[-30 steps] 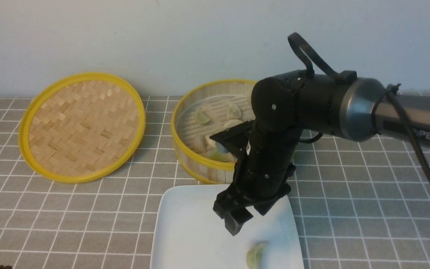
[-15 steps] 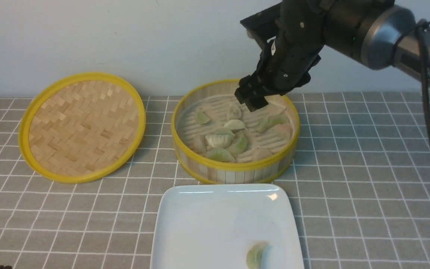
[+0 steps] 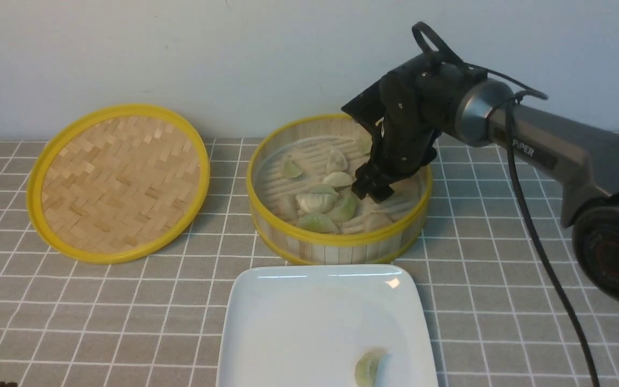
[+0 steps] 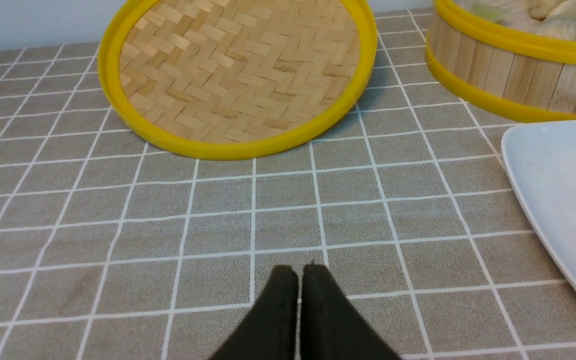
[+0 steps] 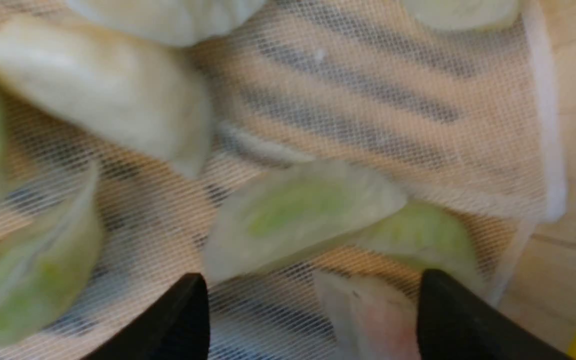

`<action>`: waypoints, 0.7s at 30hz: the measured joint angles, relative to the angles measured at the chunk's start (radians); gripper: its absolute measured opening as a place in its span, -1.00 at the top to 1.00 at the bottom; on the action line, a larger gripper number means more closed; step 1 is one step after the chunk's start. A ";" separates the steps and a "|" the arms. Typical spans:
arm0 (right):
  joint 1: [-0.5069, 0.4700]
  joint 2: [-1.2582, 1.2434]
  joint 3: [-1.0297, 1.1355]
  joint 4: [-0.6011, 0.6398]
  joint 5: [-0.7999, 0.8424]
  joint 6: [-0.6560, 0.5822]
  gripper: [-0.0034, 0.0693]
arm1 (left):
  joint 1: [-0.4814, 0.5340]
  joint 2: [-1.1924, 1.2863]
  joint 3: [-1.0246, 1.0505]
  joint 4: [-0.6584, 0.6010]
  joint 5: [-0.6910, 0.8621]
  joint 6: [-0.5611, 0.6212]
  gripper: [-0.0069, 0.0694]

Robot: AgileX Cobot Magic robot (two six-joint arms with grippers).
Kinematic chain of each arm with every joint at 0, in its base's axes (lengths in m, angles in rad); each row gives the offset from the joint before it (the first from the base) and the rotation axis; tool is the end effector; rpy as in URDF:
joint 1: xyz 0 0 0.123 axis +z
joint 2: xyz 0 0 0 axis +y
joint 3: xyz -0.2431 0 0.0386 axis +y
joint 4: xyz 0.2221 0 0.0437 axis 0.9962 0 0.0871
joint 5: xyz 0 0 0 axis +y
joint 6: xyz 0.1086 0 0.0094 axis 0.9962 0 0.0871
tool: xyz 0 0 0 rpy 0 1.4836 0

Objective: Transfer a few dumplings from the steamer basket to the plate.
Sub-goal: Use the right arm to grab a dumpling from inside the steamer

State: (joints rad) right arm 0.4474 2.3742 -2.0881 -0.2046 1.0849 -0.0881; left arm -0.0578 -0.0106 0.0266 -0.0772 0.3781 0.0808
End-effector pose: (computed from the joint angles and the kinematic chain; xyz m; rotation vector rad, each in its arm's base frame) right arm 0.4217 0.1806 0.1406 -0.8400 2.6910 -0.1981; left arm 0.0828 -0.0079 0.1663 0.0823 1.8752 -0.0603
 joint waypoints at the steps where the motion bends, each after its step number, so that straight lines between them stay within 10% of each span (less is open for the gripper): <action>1: 0.000 0.004 -0.002 -0.019 0.000 0.005 -0.46 | 0.000 0.000 0.000 0.000 0.000 0.000 0.83; 12: 0.000 0.025 -0.014 -0.031 0.003 0.008 -0.40 | 0.000 0.000 0.000 0.000 0.000 0.000 0.83; 21: -0.008 0.039 -0.061 -0.003 0.082 -0.001 0.48 | 0.000 0.000 0.000 0.000 0.000 0.000 0.83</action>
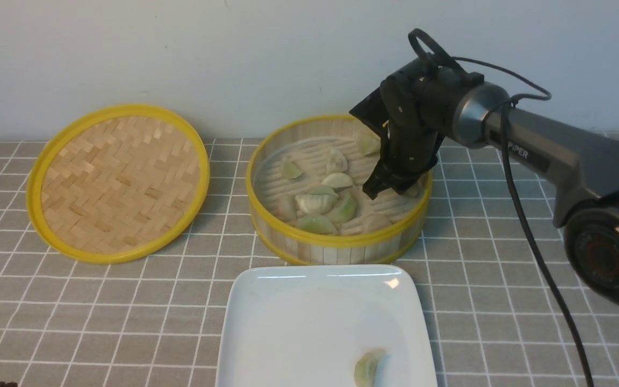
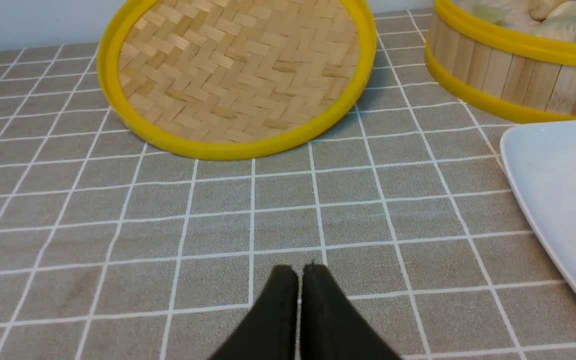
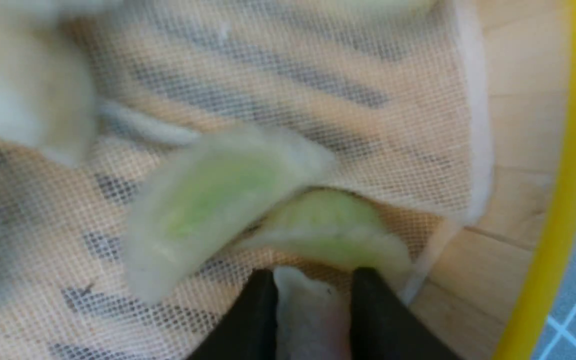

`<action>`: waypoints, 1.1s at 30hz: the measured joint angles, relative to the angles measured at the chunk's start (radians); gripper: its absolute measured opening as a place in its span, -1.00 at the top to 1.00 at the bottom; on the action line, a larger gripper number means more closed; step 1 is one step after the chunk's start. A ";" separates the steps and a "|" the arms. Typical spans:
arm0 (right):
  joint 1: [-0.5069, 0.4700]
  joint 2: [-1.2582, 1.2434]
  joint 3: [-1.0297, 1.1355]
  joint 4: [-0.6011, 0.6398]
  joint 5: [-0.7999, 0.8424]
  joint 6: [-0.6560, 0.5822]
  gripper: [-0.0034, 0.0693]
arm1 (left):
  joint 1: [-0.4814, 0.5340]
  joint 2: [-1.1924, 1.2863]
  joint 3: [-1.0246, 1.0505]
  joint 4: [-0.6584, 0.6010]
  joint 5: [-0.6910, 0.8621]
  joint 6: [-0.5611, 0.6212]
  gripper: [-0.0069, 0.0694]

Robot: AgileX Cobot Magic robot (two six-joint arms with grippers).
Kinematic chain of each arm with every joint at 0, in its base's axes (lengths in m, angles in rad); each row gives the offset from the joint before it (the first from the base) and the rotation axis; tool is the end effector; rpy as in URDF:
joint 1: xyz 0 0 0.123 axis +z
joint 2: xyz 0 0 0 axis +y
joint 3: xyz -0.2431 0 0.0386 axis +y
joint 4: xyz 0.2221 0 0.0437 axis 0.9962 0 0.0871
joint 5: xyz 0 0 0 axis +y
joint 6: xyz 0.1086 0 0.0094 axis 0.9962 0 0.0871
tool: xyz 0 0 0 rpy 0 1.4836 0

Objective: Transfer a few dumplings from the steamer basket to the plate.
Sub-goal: Use the right arm to grab a dumpling from inside the steamer, then use the right arm to put the dumpling into the plate

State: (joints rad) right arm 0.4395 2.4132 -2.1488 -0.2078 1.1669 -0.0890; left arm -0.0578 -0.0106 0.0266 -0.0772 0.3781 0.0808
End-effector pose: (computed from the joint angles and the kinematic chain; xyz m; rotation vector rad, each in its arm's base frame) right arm 0.4230 0.1760 0.1360 -0.8342 2.7521 -0.2275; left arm 0.0828 -0.0079 0.1663 0.0823 1.8752 -0.0603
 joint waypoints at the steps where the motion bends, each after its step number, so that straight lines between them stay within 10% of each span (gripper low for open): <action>1: 0.000 0.001 -0.008 0.009 0.007 -0.001 0.48 | 0.000 0.000 0.000 0.000 0.000 0.000 0.83; 13: 0.005 -0.054 -0.153 0.150 0.077 0.010 0.46 | 0.000 0.000 0.000 0.000 0.000 0.000 0.83; 33: 0.189 -0.419 0.515 0.439 0.076 0.014 0.46 | 0.000 0.000 0.000 0.000 0.000 0.000 0.83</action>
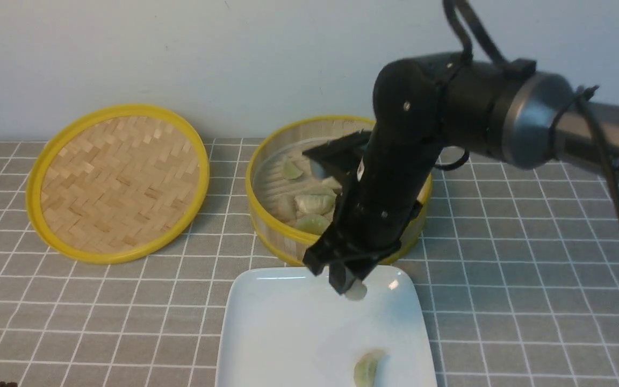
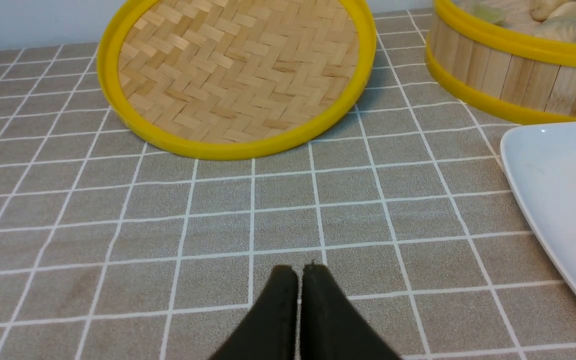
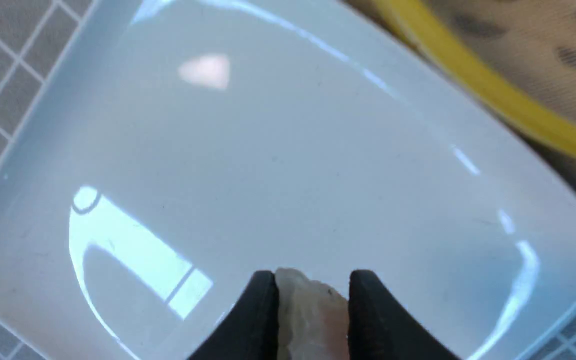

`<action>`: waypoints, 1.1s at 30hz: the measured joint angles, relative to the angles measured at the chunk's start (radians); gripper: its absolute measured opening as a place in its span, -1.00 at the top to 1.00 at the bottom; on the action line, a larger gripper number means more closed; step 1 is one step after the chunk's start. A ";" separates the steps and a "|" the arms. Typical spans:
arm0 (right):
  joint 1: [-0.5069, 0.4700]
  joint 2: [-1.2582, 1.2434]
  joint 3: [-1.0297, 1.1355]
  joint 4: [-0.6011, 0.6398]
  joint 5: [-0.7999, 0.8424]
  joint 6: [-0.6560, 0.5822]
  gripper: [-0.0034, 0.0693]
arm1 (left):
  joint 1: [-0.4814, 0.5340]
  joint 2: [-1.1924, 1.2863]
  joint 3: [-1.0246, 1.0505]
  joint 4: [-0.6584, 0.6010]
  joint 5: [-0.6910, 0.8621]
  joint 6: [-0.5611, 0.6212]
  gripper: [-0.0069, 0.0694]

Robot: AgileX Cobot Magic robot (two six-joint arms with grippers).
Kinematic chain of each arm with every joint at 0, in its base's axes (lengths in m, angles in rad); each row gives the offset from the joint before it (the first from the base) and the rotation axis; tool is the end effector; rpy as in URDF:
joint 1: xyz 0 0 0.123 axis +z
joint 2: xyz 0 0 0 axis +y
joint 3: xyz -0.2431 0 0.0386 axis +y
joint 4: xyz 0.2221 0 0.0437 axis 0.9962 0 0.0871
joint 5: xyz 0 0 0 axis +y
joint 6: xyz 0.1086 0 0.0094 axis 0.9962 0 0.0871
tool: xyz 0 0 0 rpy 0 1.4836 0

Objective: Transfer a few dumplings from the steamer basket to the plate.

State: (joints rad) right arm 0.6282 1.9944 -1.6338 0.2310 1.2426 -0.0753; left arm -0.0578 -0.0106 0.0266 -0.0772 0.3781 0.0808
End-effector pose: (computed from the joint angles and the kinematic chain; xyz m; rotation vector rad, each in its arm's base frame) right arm 0.2814 0.2336 0.1851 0.9717 -2.9582 -0.3551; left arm 0.0828 -0.0079 0.1663 0.0823 1.8752 -0.0603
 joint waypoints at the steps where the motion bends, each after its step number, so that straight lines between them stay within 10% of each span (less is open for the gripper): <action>1: 0.017 0.020 0.012 -0.005 -0.002 0.000 0.46 | 0.000 0.000 0.000 0.000 0.000 0.000 0.83; 13: 0.030 0.064 -0.005 -0.047 -0.016 0.012 -0.31 | 0.000 0.000 0.000 0.000 0.000 0.000 0.83; 25: 0.030 -0.386 -0.080 -0.119 -0.006 0.051 0.84 | 0.000 0.000 0.000 0.000 0.000 0.000 0.83; 33: 0.030 -0.889 0.152 -0.251 -0.165 0.182 0.94 | 0.000 0.000 0.000 0.000 0.000 0.000 0.83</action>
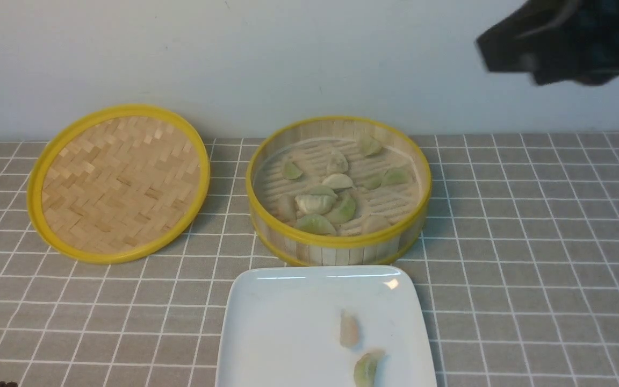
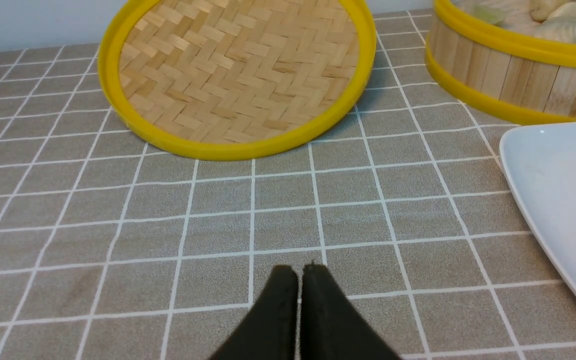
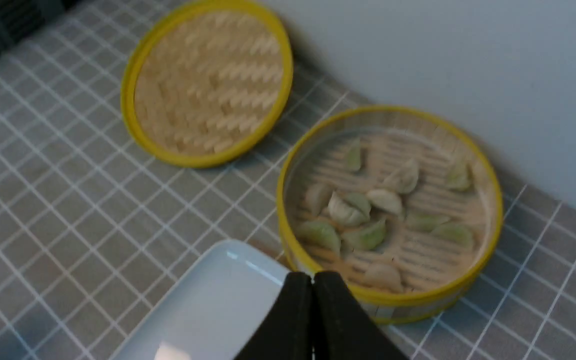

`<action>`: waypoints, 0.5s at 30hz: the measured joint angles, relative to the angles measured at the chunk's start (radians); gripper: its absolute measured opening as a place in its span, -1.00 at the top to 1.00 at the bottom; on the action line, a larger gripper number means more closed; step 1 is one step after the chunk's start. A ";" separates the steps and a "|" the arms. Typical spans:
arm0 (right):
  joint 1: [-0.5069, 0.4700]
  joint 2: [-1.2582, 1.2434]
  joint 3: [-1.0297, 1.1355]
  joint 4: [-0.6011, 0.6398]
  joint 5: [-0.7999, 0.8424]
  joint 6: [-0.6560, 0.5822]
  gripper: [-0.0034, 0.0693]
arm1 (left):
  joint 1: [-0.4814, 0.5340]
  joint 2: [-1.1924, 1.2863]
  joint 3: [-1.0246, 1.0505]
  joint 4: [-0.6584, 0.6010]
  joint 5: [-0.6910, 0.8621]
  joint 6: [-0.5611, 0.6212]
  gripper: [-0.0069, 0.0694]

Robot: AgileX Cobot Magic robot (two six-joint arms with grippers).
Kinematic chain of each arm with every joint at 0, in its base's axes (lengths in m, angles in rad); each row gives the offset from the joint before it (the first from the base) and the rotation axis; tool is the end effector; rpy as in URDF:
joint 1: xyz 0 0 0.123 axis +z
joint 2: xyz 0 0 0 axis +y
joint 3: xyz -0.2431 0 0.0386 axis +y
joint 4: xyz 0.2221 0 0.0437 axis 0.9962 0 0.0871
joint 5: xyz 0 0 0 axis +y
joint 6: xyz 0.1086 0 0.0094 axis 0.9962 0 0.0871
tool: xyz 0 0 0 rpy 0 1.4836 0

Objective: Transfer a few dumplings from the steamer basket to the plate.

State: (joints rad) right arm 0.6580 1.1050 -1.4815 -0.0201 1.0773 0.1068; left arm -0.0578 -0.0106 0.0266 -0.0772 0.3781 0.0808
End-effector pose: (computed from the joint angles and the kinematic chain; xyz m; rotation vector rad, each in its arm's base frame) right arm 0.1633 0.1237 0.4170 -0.6027 2.1300 0.4053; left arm 0.0828 -0.0079 0.1663 0.0823 1.8752 -0.0603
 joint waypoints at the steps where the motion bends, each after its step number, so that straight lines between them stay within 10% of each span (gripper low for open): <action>1: 0.000 -0.086 0.059 -0.023 -0.046 0.028 0.94 | 0.000 0.000 0.000 0.000 0.000 0.000 0.83; 15: 0.000 -1.106 0.839 -0.453 -0.677 0.443 0.95 | 0.000 0.000 0.000 0.000 0.000 0.000 0.83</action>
State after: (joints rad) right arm 0.6580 -0.0013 -0.6428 -0.4731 0.4007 0.5501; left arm -0.0578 -0.0106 0.0266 -0.0772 0.3781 0.0808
